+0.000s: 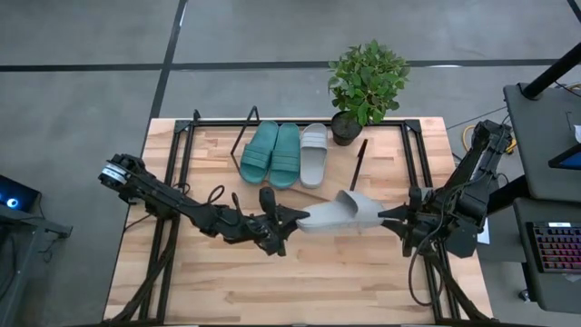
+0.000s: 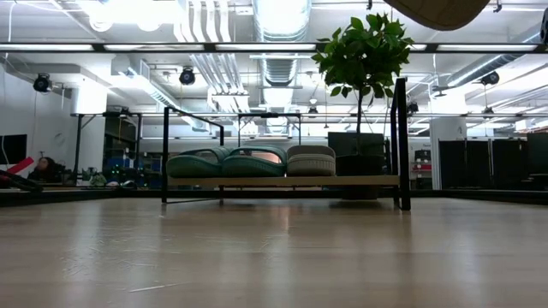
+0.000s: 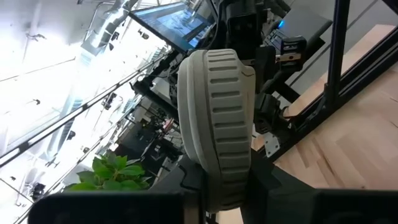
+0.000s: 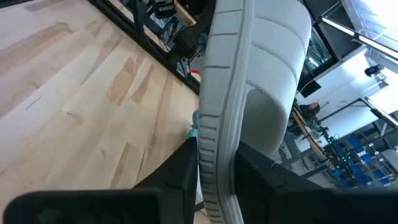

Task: Pick and place slides into the shelf
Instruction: Put the gray slipper on the shelf, then return to Home Position

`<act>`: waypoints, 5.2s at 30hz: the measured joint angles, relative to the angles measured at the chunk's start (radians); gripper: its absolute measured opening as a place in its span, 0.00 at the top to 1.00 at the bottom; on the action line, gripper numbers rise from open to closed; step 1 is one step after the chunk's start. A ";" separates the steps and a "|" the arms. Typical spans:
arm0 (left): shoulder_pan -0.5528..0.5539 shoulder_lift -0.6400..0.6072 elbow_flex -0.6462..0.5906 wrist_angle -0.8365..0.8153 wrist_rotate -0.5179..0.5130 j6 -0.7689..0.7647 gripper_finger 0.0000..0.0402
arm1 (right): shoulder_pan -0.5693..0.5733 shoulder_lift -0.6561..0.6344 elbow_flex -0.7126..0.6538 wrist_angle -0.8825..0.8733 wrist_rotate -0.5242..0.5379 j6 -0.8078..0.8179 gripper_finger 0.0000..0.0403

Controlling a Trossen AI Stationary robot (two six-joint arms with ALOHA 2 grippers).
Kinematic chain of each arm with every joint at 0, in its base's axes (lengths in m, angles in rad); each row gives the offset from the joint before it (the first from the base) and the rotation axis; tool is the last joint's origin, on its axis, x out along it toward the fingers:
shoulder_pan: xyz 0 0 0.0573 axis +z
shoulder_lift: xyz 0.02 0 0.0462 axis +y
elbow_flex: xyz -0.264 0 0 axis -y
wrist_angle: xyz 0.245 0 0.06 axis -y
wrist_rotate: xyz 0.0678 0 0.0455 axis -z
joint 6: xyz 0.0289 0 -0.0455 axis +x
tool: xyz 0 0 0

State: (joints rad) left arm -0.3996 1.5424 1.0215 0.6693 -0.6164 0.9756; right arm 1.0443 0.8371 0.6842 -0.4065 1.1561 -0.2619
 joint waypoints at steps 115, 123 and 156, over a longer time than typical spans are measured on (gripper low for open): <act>0.230 0.659 0.322 -0.076 -0.351 -0.052 0.83 | 0.003 0.154 -0.025 -0.003 0.231 0.367 0.81; 0.218 0.654 0.326 -0.086 -0.312 -0.058 0.49 | 0.003 0.154 -0.026 -0.003 0.230 0.367 0.82; 0.117 0.193 0.092 -0.338 0.695 -0.727 0.54 | 0.003 0.154 -0.032 -0.002 0.228 0.367 0.83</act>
State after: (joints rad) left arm -0.2828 1.7354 1.1134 0.3312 0.0782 0.2486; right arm 1.0470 0.9913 0.6525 -0.4089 1.3844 0.1047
